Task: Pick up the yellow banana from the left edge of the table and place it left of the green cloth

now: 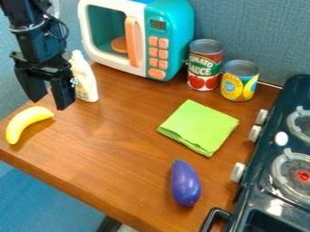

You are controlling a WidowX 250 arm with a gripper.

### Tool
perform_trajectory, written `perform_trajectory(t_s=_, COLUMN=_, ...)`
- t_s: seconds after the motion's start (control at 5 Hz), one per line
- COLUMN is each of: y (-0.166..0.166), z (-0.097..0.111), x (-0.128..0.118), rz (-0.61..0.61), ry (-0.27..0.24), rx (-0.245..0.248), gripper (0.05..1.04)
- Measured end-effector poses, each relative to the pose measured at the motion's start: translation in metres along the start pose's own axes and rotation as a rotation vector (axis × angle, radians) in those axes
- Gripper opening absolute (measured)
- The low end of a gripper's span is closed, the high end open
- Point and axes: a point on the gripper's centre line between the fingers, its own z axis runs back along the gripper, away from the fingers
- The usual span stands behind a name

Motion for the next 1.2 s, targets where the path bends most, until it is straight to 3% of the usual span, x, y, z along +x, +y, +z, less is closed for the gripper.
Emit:
perform_trajectory(t_s=0.4, y=0.015, z=-0.012, x=0.001, rz=-0.051, ry=0.055, rx=-0.03, gripper=0.999)
perform_trajectory(t_s=0.6, y=0.045, z=0.002, x=-0.001, rz=-0.026, ry=0.037, rx=0.0, gripper=0.999)
perform_trajectory(t_s=0.8, y=0.064, z=0.003, x=-0.004, rz=-0.012, ry=0.074, rx=0.032, gripper=0.999)
perform_trajectory(t_s=1.0, y=0.082, z=-0.005, x=-0.014, rz=0.0, ry=0.154, rx=0.052, gripper=0.999)
perform_trajectory(t_s=1.2, y=0.09, z=-0.012, x=-0.012, rz=0.011, ry=0.131, rx=0.091, gripper=0.999)
